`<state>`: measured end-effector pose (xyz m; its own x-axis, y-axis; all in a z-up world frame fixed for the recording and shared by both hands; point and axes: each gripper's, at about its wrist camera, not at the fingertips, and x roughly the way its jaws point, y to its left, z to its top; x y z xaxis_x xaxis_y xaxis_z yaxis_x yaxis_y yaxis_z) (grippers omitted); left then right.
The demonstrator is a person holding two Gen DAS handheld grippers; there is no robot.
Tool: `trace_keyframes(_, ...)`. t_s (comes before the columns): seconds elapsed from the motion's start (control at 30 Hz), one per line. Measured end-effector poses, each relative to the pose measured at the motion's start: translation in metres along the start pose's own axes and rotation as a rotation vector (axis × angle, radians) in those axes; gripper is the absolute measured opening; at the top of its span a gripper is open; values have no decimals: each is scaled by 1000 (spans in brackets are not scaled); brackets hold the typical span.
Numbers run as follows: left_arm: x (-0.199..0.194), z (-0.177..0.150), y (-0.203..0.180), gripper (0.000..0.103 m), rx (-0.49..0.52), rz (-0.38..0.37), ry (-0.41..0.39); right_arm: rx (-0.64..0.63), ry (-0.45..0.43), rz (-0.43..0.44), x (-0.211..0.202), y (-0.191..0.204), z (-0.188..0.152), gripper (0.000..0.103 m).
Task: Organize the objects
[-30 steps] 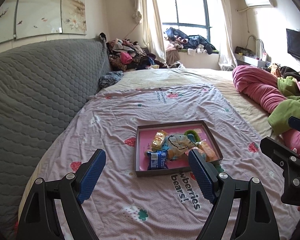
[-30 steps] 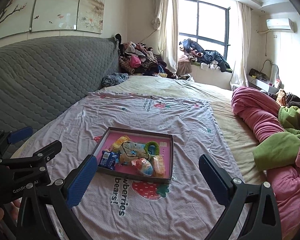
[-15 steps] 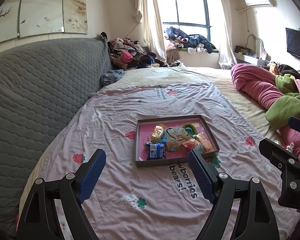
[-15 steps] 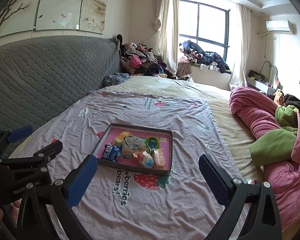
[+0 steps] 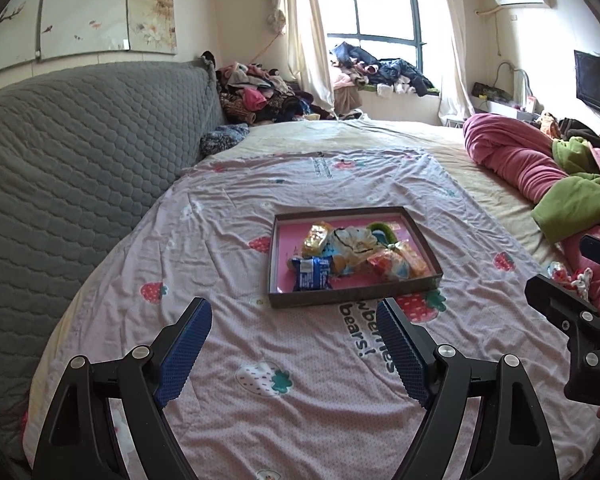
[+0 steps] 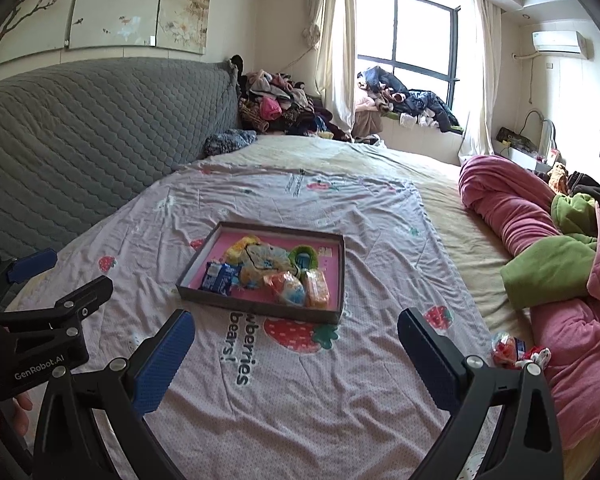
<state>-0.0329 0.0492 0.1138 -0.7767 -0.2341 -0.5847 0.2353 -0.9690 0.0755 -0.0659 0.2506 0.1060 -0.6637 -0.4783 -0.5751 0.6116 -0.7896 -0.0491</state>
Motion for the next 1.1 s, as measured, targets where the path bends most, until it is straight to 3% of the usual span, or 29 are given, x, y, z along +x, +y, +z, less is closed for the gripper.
trace_keyframes(0.77,34,-44,-2,85,-15,8,65,3,69,-6,34,-8,-55,102)
trace_keyframes(1.1,62,-86,-4,85,-15,-7,116,2,131,-30,53,-14,-87,102)
